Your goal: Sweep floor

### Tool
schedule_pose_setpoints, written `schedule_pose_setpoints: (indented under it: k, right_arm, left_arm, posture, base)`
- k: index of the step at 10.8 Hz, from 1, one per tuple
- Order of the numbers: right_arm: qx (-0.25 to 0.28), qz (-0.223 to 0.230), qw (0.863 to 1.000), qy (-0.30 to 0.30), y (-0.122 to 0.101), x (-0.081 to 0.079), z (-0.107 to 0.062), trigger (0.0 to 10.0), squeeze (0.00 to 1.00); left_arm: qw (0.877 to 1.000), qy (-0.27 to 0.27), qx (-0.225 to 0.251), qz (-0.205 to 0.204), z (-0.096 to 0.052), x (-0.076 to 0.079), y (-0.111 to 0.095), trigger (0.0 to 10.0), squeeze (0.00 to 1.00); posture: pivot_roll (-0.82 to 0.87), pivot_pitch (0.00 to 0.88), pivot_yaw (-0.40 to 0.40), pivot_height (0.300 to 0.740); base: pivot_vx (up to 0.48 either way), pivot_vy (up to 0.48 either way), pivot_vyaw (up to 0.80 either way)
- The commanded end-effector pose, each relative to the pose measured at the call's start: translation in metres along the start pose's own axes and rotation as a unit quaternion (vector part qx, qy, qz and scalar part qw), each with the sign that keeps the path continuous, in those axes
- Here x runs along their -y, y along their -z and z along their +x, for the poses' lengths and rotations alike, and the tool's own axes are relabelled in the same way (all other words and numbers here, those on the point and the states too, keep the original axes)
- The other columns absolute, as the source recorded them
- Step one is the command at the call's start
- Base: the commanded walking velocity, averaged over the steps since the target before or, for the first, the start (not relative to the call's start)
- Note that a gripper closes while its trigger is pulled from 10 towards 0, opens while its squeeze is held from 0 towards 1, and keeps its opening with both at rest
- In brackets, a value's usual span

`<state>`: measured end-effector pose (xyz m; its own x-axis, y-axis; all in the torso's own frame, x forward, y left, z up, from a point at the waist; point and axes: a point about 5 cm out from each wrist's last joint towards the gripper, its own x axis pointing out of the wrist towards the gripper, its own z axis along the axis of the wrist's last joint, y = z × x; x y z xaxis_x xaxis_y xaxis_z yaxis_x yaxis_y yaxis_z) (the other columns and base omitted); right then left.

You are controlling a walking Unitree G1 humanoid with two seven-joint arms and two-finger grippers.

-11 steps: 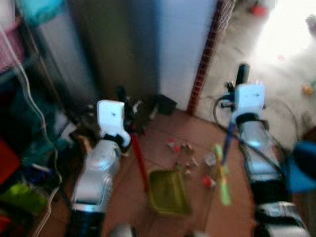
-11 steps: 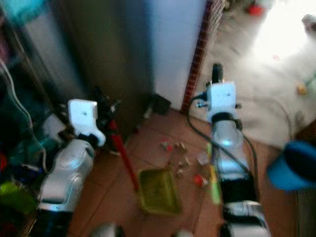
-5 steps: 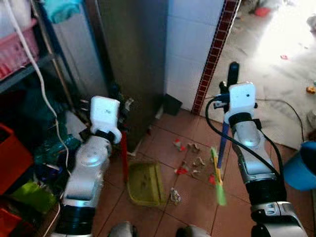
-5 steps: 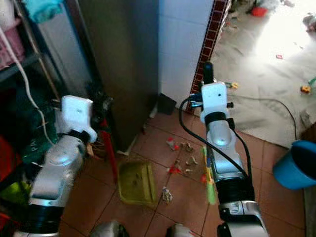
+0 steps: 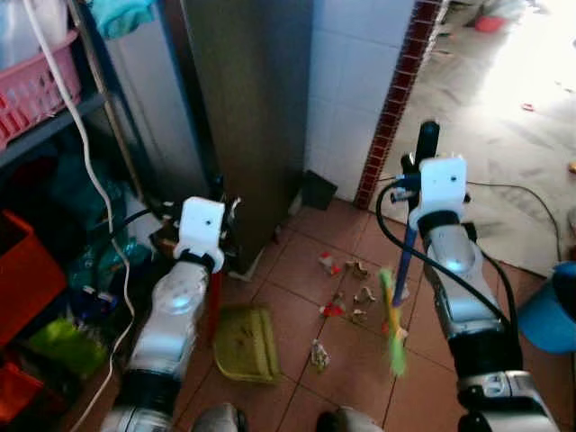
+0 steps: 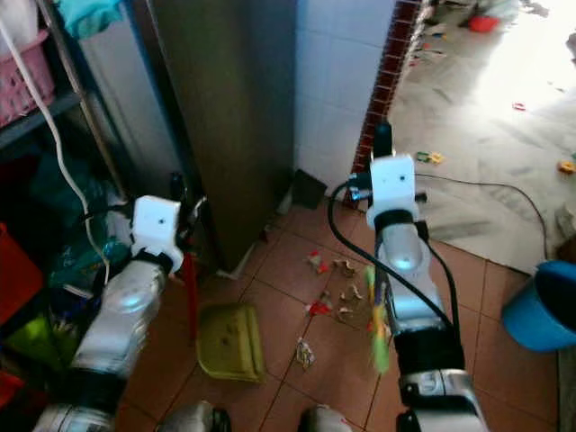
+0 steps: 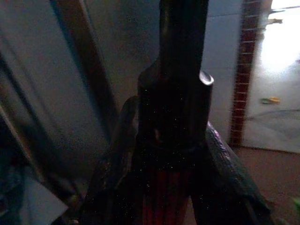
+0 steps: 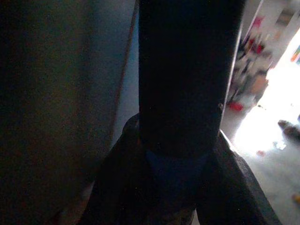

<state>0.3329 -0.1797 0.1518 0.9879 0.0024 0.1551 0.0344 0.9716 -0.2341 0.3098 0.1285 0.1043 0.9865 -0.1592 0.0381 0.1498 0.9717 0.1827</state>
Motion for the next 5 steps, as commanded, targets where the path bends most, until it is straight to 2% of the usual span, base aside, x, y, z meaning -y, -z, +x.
schedule_pose_setpoints:
  k: [1,2,4,5]
  right_arm:
    - [0.016,0.017,1.0,0.001,-0.01,0.002,0.003,10.0,0.0]
    - [-0.006,0.046,0.999,0.003,-0.007,0.001,0.007,10.0,0.0]
    - [-0.036,0.075,0.997,-0.003,-0.002,-0.007,0.009,10.0,0.0]
    - [-0.054,0.089,0.995,-0.008,0.001,-0.013,0.009,10.0,0.0]
  left_arm:
    - [0.999,-0.007,0.046,0.015,0.007,0.004,-0.012,10.0,0.0]
    - [1.0,-0.006,0.023,-0.018,0.011,0.014,0.003,10.0,0.0]
    - [0.999,0.001,0.001,-0.047,0.01,0.036,0.021,10.0,0.0]
    - [0.997,0.0,-0.014,-0.074,0.011,0.045,0.026,10.0,0.0]
  posture:
    - [-0.02,0.064,-0.025,0.74]
    - [-0.02,0.062,-0.034,0.74]
    - [-0.03,0.064,-0.051,0.74]
    - [-0.03,0.066,-0.055,0.74]
  base:
    - [0.0,0.0,0.0]
    - [0.0,0.0,0.0]
    - [0.0,0.0,0.0]
    - [0.0,0.0,0.0]
